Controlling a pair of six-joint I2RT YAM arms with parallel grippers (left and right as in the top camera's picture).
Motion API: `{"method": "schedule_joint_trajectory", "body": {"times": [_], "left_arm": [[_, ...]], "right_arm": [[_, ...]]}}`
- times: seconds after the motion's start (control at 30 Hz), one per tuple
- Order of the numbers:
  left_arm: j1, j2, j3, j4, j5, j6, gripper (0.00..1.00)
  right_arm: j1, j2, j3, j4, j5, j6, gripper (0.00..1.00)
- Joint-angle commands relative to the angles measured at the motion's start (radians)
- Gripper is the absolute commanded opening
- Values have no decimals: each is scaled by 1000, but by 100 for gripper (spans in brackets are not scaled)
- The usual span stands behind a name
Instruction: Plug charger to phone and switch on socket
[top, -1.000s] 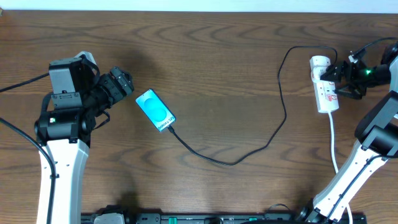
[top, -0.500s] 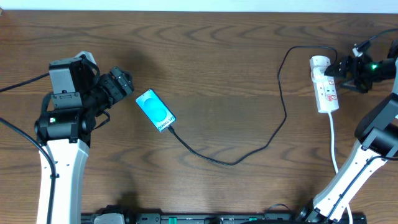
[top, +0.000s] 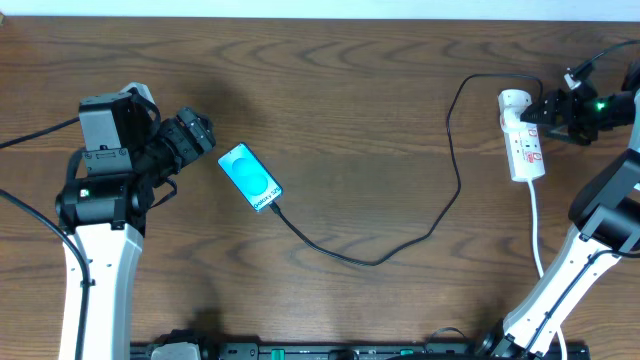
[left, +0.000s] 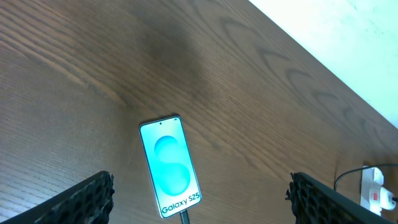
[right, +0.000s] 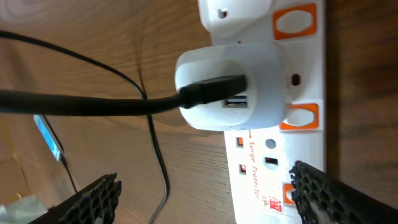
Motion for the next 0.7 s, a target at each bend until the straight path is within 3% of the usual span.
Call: {"method": "schedule_joint_trajectory", "body": {"times": [0.0, 0.67], "left_arm": [[3, 2, 0, 3, -13, 1, 91], [3, 2, 0, 3, -13, 1, 91]], "right_arm": [[15, 2, 16, 0, -18, -44, 88], [13, 29, 16, 3, -81, -62, 89]]}}
